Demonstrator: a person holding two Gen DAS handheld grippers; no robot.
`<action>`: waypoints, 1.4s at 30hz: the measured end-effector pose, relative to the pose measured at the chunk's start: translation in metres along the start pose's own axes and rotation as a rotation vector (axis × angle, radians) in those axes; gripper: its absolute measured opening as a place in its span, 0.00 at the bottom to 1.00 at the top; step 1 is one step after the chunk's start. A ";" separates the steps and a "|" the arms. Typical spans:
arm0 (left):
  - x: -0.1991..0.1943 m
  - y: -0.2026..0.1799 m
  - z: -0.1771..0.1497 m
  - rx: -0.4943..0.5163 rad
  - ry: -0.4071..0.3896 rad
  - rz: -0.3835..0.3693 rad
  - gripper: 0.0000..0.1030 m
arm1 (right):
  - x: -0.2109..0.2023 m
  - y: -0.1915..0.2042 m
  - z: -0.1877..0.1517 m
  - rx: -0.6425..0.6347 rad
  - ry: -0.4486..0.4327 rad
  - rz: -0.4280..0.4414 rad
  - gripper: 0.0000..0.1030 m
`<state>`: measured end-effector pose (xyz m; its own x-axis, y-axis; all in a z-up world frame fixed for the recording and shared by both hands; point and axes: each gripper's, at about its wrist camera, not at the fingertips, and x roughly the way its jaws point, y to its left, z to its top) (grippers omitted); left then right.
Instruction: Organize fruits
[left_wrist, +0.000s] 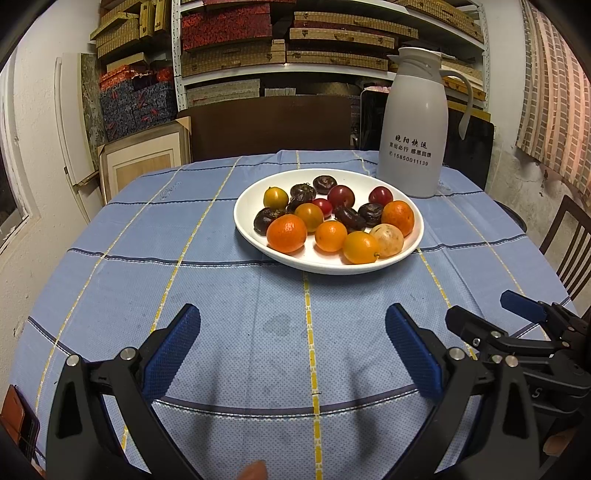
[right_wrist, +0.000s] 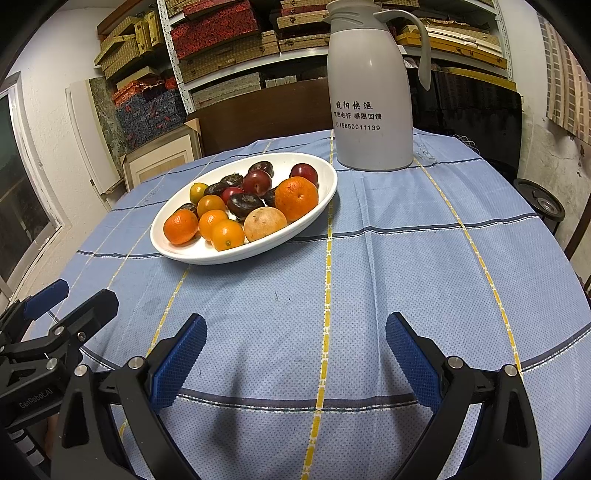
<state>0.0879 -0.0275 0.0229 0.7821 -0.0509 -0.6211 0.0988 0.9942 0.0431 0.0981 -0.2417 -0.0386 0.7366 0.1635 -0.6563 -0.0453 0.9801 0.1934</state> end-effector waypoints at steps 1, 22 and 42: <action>0.000 0.000 0.000 0.000 0.000 0.000 0.95 | 0.000 0.000 0.000 0.000 0.001 0.000 0.95; 0.003 0.000 -0.004 -0.007 0.023 -0.036 0.95 | 0.001 -0.003 -0.002 0.009 0.003 -0.001 0.95; 0.003 0.005 0.000 -0.027 0.032 -0.024 0.95 | -0.001 0.001 -0.003 0.002 0.006 -0.002 0.95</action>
<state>0.0914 -0.0227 0.0213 0.7598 -0.0717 -0.6462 0.0999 0.9950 0.0071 0.0958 -0.2402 -0.0398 0.7326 0.1620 -0.6611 -0.0421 0.9802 0.1935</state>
